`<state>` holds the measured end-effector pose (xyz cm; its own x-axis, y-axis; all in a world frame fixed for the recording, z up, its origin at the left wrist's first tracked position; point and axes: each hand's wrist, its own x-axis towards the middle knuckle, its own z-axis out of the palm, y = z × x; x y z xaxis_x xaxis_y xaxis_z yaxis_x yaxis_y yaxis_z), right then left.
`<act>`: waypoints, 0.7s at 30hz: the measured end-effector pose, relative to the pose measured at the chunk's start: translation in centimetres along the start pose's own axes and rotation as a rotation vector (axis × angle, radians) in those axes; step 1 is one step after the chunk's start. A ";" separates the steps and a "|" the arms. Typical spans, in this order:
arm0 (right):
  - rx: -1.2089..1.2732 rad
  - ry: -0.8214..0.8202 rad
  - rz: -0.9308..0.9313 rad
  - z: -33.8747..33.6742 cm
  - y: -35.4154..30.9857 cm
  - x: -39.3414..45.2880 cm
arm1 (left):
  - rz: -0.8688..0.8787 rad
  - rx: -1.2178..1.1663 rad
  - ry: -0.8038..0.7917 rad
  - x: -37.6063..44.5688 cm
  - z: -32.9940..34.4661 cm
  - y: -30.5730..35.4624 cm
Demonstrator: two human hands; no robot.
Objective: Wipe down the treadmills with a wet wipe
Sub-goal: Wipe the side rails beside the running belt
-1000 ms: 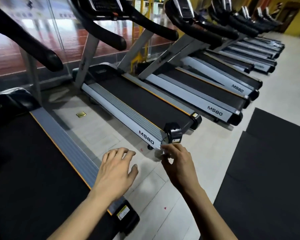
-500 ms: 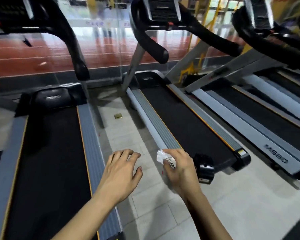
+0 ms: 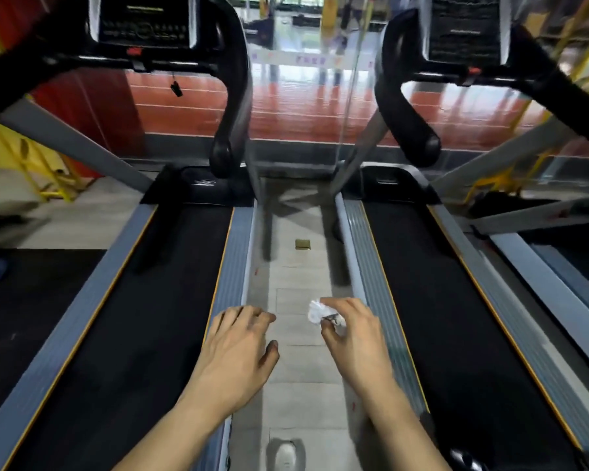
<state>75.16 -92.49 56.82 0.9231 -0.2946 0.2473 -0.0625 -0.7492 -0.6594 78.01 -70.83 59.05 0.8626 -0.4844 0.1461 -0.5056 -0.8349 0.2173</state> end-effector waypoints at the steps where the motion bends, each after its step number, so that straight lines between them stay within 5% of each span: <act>1: -0.002 -0.010 -0.013 0.1 0.5 2.0 | -0.018 -0.003 0.006 1.6 0.3 -0.1; 11: 0.009 -0.125 -0.147 1.7 3.0 19.9 | -0.170 0.000 0.091 16.2 2.2 -2.6; 21: 0.052 -0.391 -0.385 7.2 1.4 31.9 | -0.480 0.043 0.165 22.4 3.0 -5.3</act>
<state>107.27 -98.64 58.67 0.9482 0.2450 0.2021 0.3176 -0.7262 -0.6097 100.07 -78.05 58.30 0.9817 0.0016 0.1905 -0.0484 -0.9651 0.2575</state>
